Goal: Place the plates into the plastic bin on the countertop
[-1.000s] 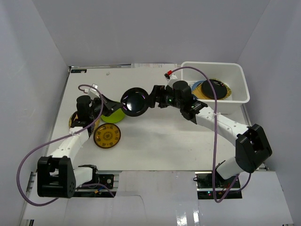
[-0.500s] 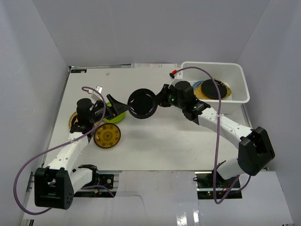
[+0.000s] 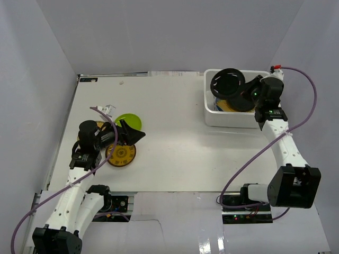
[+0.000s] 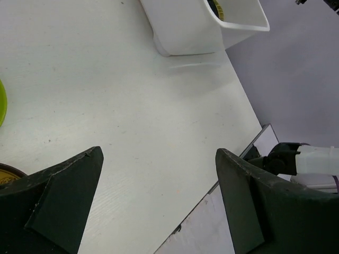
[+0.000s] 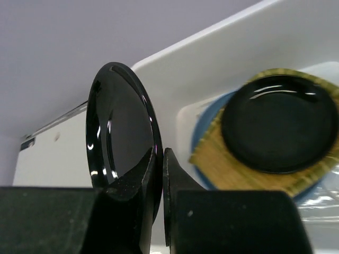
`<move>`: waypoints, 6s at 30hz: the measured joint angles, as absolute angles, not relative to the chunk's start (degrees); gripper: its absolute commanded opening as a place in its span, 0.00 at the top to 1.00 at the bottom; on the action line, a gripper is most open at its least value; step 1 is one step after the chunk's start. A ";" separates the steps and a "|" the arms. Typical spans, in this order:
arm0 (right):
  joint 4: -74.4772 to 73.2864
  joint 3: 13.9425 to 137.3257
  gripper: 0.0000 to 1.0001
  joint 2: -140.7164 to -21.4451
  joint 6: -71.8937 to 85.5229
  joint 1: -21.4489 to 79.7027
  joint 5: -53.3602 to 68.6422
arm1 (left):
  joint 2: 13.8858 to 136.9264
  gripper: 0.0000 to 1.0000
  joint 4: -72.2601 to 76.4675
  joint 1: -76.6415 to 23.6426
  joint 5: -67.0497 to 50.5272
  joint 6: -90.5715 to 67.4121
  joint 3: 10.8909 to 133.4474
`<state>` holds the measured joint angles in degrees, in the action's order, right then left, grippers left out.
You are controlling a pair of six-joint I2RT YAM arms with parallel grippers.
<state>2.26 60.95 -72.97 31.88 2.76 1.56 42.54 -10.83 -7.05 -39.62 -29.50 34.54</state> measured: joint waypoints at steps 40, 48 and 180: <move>18.74 54.19 0.43 -98.56 42.39 53.98 -5.63 | 40.80 0.02 -24.01 -11.75 -4.91 -28.16 36.25; 27.03 63.94 0.48 -117.21 52.25 59.42 0.78 | 37.43 0.02 -25.71 -11.73 6.31 -29.67 37.39; 5.91 53.08 0.92 -78.81 27.88 39.22 9.56 | 56.25 0.81 3.57 -16.23 -25.39 -45.50 27.57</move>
